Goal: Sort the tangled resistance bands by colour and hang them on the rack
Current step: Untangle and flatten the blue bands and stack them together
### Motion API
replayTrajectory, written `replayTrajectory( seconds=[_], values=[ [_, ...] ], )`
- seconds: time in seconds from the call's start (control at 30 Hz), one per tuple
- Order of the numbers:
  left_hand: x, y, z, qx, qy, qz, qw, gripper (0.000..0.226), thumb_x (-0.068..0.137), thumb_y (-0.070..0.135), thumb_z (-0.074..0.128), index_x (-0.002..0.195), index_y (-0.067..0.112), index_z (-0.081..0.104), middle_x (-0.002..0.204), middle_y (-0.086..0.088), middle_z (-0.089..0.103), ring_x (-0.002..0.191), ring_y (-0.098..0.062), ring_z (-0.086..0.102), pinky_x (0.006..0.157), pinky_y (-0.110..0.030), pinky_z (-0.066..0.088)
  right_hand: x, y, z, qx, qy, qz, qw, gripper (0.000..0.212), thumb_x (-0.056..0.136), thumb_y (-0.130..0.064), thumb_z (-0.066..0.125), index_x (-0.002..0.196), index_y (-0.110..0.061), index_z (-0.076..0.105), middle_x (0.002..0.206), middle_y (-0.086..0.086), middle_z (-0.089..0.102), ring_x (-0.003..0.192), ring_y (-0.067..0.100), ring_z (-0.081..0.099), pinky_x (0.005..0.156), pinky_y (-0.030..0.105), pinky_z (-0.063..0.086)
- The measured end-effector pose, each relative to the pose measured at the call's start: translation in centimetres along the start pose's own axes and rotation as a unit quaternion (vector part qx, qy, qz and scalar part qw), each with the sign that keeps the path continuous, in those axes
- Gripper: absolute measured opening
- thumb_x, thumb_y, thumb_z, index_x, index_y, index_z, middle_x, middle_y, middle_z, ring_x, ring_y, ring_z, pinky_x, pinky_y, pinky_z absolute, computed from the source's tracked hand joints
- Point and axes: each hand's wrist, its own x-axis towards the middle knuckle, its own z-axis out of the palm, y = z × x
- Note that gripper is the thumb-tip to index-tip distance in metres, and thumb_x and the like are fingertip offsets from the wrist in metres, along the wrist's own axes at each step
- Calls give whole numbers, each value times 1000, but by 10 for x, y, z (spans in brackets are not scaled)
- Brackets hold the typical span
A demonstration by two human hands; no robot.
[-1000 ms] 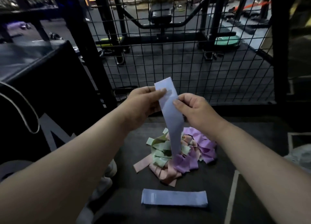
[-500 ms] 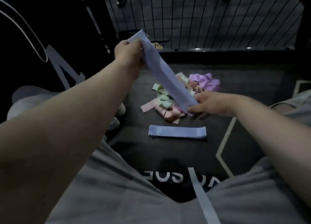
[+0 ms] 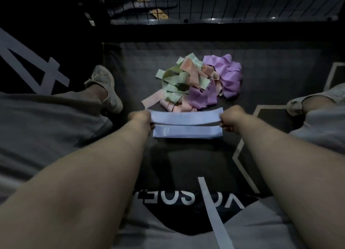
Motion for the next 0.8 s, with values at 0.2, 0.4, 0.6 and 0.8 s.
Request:
replayTrajectory(
  seconds=[0.2,0.4,0.6,0.8],
  values=[
    [38,-41,8,134,12,-38,990,35,96,2,50,129,-5,54,120,-22,62,105,-40,66,84,-42,57,37,46,28,-97,69,-16,993,27,91,-12,63,115,0,68,114,20,68,104,40,66,90,43,56],
    [60,-59,19,258,15,42,965,27,87,-4,58,110,0,72,109,-16,71,103,-35,68,94,-46,57,50,67,32,-126,81,-13,989,22,95,-19,61,111,-5,65,115,17,66,106,35,62,89,36,49],
    [72,-74,19,303,14,70,950,25,89,-3,64,111,4,71,114,-14,70,106,-29,66,92,-31,52,62,77,43,-137,85,10,987,23,98,-18,59,116,-5,62,118,15,63,108,32,60,81,30,41],
    [81,-85,21,345,29,81,935,22,92,7,65,114,10,71,117,-9,70,110,-25,64,93,-31,47,65,81,48,-138,104,6,985,28,98,-17,59,123,-6,54,123,16,60,112,32,59,84,34,42]
  ],
)
